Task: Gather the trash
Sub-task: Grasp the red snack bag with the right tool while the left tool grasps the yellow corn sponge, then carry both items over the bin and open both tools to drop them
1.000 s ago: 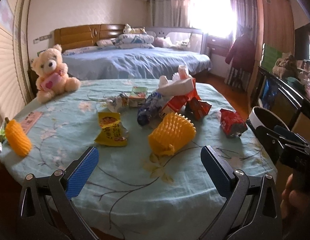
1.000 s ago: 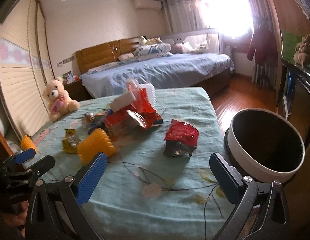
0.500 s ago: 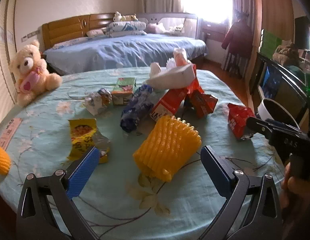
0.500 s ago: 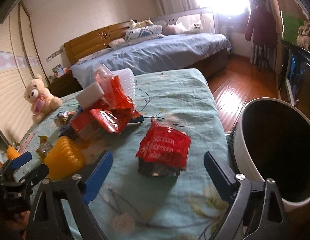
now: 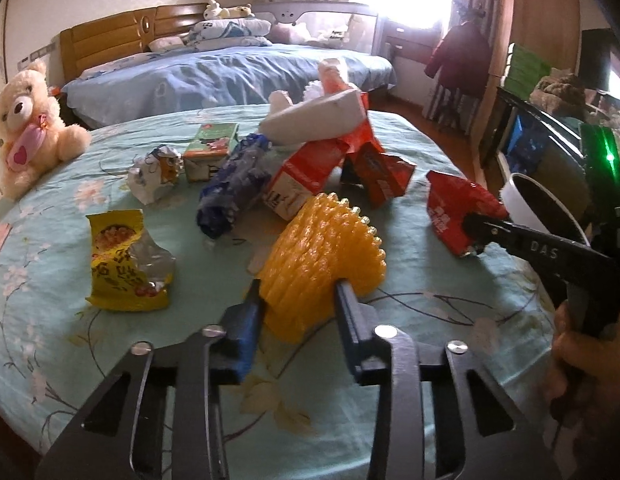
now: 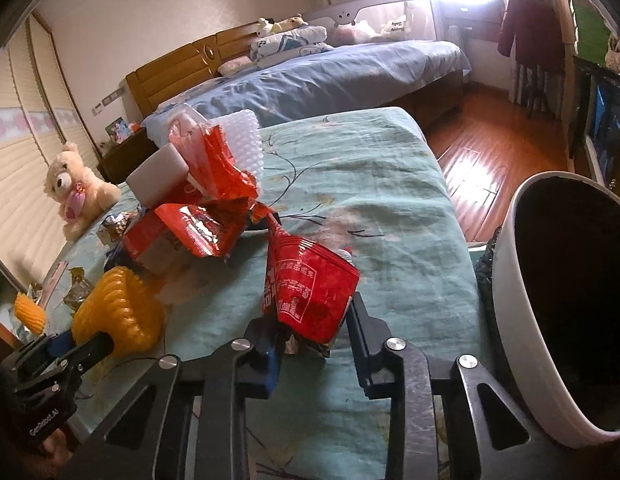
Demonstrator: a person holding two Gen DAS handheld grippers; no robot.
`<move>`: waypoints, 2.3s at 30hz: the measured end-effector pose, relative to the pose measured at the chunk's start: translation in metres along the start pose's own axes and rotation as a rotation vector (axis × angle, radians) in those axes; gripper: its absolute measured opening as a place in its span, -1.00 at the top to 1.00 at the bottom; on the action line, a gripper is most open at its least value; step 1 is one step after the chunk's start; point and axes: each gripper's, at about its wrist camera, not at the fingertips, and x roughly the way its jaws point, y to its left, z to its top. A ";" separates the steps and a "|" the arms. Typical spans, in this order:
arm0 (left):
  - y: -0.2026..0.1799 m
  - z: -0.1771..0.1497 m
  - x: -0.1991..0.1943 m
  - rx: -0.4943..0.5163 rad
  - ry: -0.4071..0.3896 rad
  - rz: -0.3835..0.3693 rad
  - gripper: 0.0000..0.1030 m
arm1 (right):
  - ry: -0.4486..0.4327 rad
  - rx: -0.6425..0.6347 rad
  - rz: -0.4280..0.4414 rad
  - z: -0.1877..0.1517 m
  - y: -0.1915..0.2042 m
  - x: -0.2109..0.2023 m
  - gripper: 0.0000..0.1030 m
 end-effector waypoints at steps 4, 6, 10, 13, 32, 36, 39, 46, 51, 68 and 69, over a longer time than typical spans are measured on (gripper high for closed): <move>-0.007 0.003 -0.007 0.013 -0.011 -0.030 0.55 | -0.012 0.011 0.025 -0.001 -0.002 -0.010 0.45; -0.012 0.006 -0.009 0.022 -0.016 -0.041 0.57 | -0.019 0.015 0.032 -0.001 -0.002 -0.016 0.45; -0.023 0.012 -0.009 0.028 -0.017 -0.075 0.58 | -0.041 0.032 0.037 0.001 -0.010 -0.033 0.45; -0.035 0.017 -0.008 0.047 -0.019 -0.094 0.58 | -0.058 0.043 0.026 0.001 -0.017 -0.044 0.45; -0.125 0.041 -0.004 0.201 -0.046 -0.228 0.59 | -0.129 0.153 -0.086 -0.007 -0.090 -0.101 0.45; -0.144 0.045 0.001 0.231 -0.043 -0.249 0.59 | -0.139 0.173 -0.117 -0.007 -0.106 -0.107 0.45; -0.158 0.047 0.004 0.252 -0.041 -0.263 0.59 | -0.142 0.186 -0.139 -0.009 -0.117 -0.111 0.45; -0.186 0.050 0.010 0.296 -0.034 -0.283 0.59 | -0.141 0.217 -0.174 -0.013 -0.139 -0.116 0.45; -0.202 0.052 0.016 0.321 -0.026 -0.289 0.59 | -0.141 0.237 -0.186 -0.015 -0.152 -0.117 0.44; -0.244 0.063 0.030 0.383 -0.013 -0.318 0.58 | -0.119 0.284 -0.211 -0.014 -0.179 -0.113 0.37; -0.246 0.063 0.031 0.389 -0.013 -0.316 0.58 | -0.115 0.288 -0.212 -0.013 -0.180 -0.112 0.37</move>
